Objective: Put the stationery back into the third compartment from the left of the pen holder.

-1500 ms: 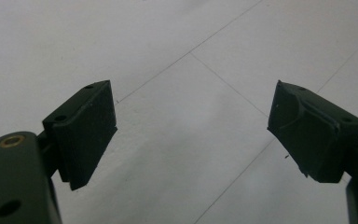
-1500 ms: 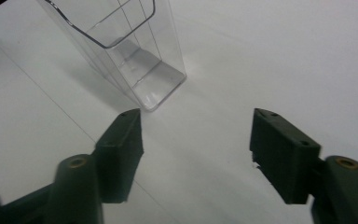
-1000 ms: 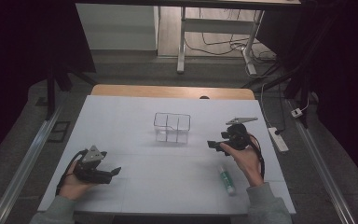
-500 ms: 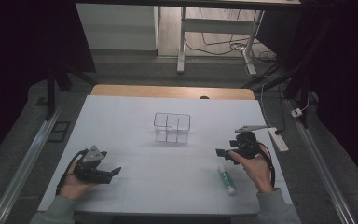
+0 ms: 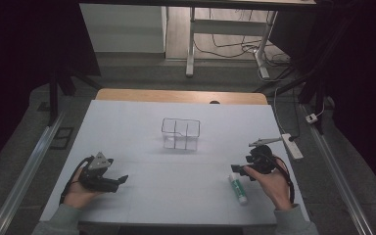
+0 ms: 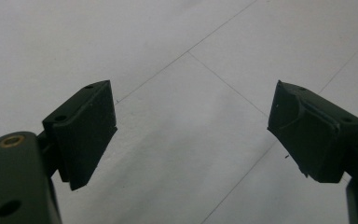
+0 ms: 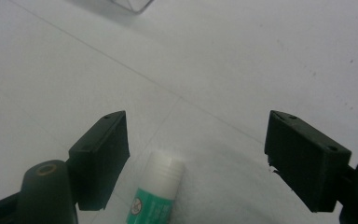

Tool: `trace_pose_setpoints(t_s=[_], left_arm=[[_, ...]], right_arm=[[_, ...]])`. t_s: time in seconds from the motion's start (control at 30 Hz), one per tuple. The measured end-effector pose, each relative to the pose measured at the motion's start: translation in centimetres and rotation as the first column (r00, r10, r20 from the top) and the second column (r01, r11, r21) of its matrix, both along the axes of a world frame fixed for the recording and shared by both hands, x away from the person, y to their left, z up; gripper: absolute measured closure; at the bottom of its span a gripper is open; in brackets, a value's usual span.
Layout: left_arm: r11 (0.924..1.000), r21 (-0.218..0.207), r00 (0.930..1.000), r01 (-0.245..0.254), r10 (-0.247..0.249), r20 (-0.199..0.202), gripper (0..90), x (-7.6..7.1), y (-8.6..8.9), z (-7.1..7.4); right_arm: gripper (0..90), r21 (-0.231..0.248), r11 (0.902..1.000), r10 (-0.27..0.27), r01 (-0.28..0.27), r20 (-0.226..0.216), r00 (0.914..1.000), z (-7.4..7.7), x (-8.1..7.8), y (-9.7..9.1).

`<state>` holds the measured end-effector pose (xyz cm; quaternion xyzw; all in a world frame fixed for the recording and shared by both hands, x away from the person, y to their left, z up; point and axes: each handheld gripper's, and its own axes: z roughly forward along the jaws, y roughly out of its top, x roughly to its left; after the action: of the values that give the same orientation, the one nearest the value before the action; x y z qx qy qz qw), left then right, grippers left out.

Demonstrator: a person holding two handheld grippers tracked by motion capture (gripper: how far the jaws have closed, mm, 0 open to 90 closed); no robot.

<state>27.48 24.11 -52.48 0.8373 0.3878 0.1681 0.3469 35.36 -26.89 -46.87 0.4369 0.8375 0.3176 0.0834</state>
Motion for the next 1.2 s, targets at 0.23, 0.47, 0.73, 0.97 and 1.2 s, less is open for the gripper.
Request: trace_pose_setpoints(t_s=[0.23, 0.47, 0.73, 0.97, 1.2], left_arm=[[1.0000, 0.003, 1.0000, 0.000, 0.000, 0.000, 14.7, 0.0, 0.0, 0.0], [1.0000, 0.007, 1.0000, 0.000, 0.000, -0.001, 14.7, -0.1, 0.0, 0.0], [0.9999, 0.012, 1.0000, 0.001, -0.001, -0.002, 14.7, -0.1, -0.1, 0.0], [0.9999, 0.016, 1.0000, 0.003, -0.003, -0.003, 14.6, -0.1, -0.1, -0.1], [0.9998, 0.021, 1.0000, 0.003, -0.003, -0.003, 14.7, -0.1, -0.2, -0.1]], right_arm=[[22.7, -0.047, 0.9988, 0.011, -0.013, -0.033, 0.9994, -0.2, -0.5, 0.5], [23.4, -0.092, 0.9954, 0.022, -0.029, -0.077, 0.9968, -0.7, -0.8, 1.2], [24.9, -0.139, 0.9889, 0.037, -0.053, -0.117, 0.9925, -1.5, -1.1, 2.1], [26.8, -0.174, 0.9817, 0.053, -0.077, -0.141, 0.9886, -2.1, -1.2, 2.8], [33.5, -0.200, 0.9771, 0.041, -0.072, -0.156, 0.9870, -2.6, -1.1, 3.1]])
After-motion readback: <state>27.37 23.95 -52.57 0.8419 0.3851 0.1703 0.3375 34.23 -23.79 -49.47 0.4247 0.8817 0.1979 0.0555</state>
